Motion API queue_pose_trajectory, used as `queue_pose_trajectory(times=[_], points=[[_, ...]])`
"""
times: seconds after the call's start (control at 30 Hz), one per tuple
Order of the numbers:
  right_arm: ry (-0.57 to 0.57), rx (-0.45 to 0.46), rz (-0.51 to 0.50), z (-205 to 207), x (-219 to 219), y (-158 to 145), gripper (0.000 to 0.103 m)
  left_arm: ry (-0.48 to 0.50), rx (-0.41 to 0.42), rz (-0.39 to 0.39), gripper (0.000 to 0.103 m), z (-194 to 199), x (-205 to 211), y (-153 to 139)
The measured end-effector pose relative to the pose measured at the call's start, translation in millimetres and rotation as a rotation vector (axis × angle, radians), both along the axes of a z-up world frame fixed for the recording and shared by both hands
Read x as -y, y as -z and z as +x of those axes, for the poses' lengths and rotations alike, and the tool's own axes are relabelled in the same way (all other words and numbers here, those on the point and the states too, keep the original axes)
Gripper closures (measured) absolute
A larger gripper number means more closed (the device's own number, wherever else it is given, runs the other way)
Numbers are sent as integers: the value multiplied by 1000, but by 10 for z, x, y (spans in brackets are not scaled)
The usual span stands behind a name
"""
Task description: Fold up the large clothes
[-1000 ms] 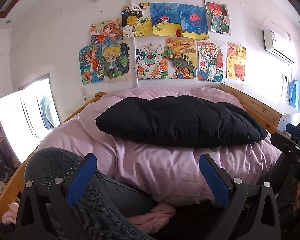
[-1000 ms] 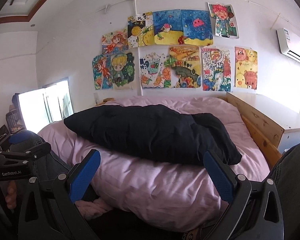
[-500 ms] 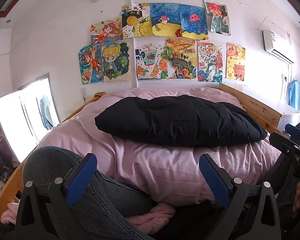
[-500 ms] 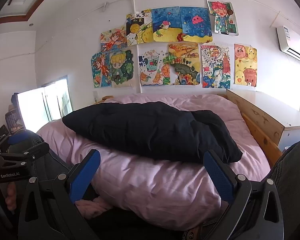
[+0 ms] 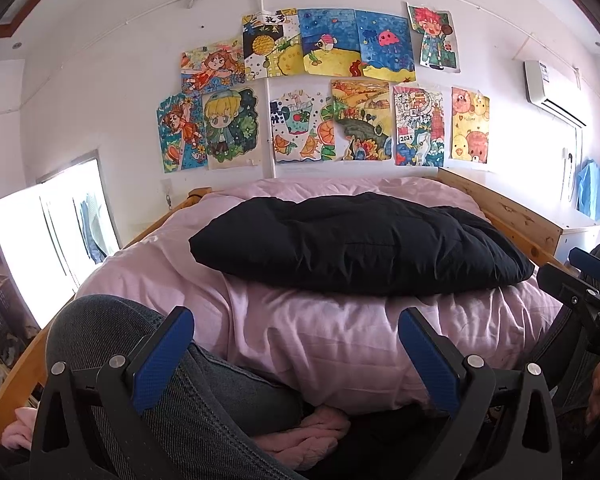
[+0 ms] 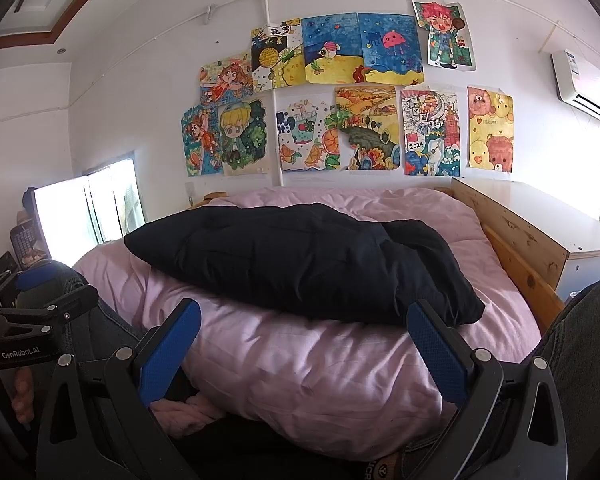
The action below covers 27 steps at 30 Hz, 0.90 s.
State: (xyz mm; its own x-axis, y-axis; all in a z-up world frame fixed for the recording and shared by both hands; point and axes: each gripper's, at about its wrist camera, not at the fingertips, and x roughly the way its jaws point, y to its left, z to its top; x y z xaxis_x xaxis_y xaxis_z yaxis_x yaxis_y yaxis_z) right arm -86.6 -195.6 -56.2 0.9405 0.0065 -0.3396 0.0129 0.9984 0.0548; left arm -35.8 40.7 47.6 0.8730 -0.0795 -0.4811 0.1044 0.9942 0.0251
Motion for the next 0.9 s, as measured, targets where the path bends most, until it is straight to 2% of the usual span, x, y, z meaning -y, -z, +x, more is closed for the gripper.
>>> queue_pose_trajectory(times=[0.9], points=[[0,-2,1,3,5,-2,1,4,10,-7,0,4,-40,-55]])
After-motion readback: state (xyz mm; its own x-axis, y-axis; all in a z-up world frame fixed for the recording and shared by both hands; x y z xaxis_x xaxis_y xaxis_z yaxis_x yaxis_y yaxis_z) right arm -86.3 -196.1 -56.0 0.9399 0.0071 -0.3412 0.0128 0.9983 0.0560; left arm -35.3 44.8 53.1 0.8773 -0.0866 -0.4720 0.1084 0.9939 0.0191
